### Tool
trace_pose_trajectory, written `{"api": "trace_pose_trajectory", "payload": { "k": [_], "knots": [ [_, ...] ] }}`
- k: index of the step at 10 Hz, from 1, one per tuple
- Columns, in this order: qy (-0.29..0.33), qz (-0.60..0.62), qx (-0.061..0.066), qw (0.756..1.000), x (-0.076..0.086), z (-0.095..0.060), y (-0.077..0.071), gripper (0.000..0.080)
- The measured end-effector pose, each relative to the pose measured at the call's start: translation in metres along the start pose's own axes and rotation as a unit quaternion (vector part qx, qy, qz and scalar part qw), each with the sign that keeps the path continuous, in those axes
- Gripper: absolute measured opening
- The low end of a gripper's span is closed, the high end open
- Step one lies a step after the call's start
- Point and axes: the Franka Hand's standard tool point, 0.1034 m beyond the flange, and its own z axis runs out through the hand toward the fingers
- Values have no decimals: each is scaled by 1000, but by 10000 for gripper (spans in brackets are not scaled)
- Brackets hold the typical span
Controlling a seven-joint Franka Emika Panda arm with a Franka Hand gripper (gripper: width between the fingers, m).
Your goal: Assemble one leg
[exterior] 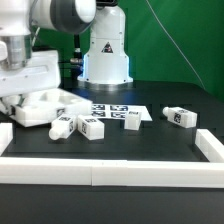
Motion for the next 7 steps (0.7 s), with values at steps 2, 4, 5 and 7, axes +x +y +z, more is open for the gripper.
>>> {"api": "trace_pose_trajectory", "payload": {
  "k": [2, 4, 5, 7],
  "knots": [
    [-2, 24, 16, 1000, 19, -33, -10, 53],
    [-2, 80, 10, 997, 47, -55, -20, 54],
    [-5, 95, -2, 995, 69, -58, -29, 54],
    [-7, 153, -22, 988, 131, -57, -44, 54]
  ]
}}
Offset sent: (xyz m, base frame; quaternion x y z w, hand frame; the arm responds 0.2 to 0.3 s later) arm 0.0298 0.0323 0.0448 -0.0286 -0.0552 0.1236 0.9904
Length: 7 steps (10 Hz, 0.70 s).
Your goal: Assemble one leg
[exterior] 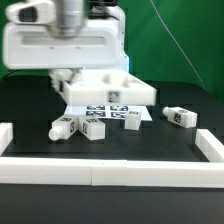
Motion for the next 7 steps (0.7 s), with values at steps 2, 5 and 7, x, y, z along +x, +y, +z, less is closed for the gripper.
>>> {"api": "trace_pose_trajectory", "payload": {
  "k": [2, 5, 7],
  "knots": [
    [0, 41, -13, 999, 46, 14, -20, 54],
    [-4, 39, -16, 999, 51, 22, -21, 54],
    [-6, 38, -16, 999, 51, 25, -21, 54]
  ]
}}
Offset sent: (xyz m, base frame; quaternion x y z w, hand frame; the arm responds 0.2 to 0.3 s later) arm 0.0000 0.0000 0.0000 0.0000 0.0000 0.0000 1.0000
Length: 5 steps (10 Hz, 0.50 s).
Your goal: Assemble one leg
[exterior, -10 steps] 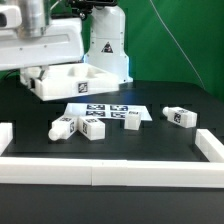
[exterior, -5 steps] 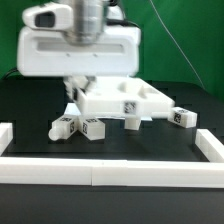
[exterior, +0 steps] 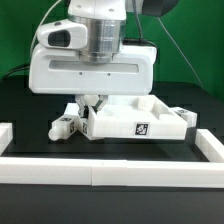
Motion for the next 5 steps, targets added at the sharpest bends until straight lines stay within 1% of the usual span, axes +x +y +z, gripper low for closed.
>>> {"api": "trace_pose_trajectory", "payload": {
  "k": [4, 5],
  "knots": [
    [-3, 8, 1, 1000, 0, 2, -2, 54],
    [-12, 28, 3, 1000, 7, 3, -9, 54]
  ]
}}
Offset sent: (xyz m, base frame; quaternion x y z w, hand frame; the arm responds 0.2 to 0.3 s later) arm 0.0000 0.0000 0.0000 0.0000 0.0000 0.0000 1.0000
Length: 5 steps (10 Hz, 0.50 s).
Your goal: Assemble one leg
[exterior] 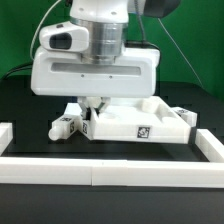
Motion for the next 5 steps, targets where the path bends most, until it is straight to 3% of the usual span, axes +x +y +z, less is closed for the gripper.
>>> {"api": "trace_pose_trajectory", "payload": {
  "k": [2, 5],
  "knots": [
    [-2, 24, -2, 1000, 22, 4, -14, 54],
    [14, 49, -7, 999, 37, 25, -28, 54]
  ]
}}
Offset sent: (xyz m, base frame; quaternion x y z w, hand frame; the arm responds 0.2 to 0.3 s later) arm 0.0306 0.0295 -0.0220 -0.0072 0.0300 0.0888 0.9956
